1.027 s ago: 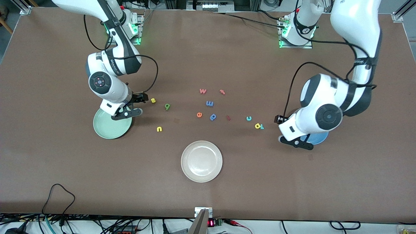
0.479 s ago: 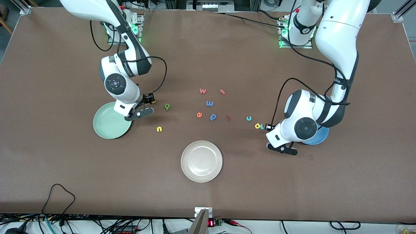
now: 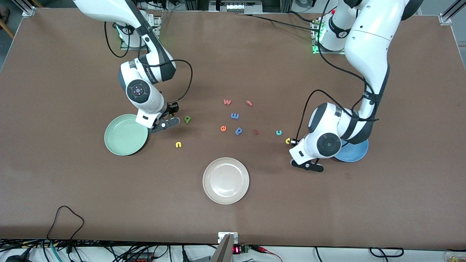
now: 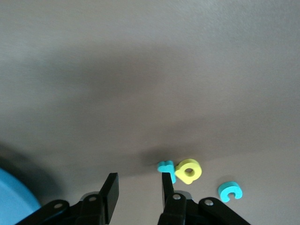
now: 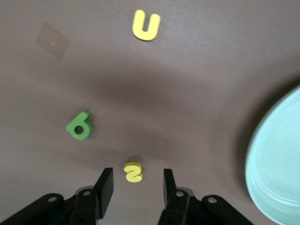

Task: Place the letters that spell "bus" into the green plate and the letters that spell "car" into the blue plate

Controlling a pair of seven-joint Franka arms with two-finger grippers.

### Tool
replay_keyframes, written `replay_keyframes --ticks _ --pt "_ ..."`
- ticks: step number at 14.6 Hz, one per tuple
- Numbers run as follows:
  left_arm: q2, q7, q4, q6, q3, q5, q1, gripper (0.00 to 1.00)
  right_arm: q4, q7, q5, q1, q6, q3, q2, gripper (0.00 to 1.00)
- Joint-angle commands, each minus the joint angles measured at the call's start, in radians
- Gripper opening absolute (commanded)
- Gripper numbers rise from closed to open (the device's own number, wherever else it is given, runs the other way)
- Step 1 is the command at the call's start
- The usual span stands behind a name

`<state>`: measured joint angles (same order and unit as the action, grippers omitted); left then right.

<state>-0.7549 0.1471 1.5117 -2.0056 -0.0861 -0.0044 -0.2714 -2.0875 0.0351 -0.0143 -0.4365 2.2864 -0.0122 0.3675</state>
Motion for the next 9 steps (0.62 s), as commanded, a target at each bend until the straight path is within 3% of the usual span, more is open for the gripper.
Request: replay_keyframes --ticks 1,9 --pt "-0.021 0.015 -0.015 -0.024 0.005 -0.009 -0.015 0.45 -0.034 -0.014 0.005 -0.002 0.074 -0.018 0.016 0.52" --pt "-0.052 0.015 -0.007 -0.027 0.005 -0.009 -0.015 0.42 -0.063 -0.014 0.08 0.002 0.146 -0.018 0.056 0.52"
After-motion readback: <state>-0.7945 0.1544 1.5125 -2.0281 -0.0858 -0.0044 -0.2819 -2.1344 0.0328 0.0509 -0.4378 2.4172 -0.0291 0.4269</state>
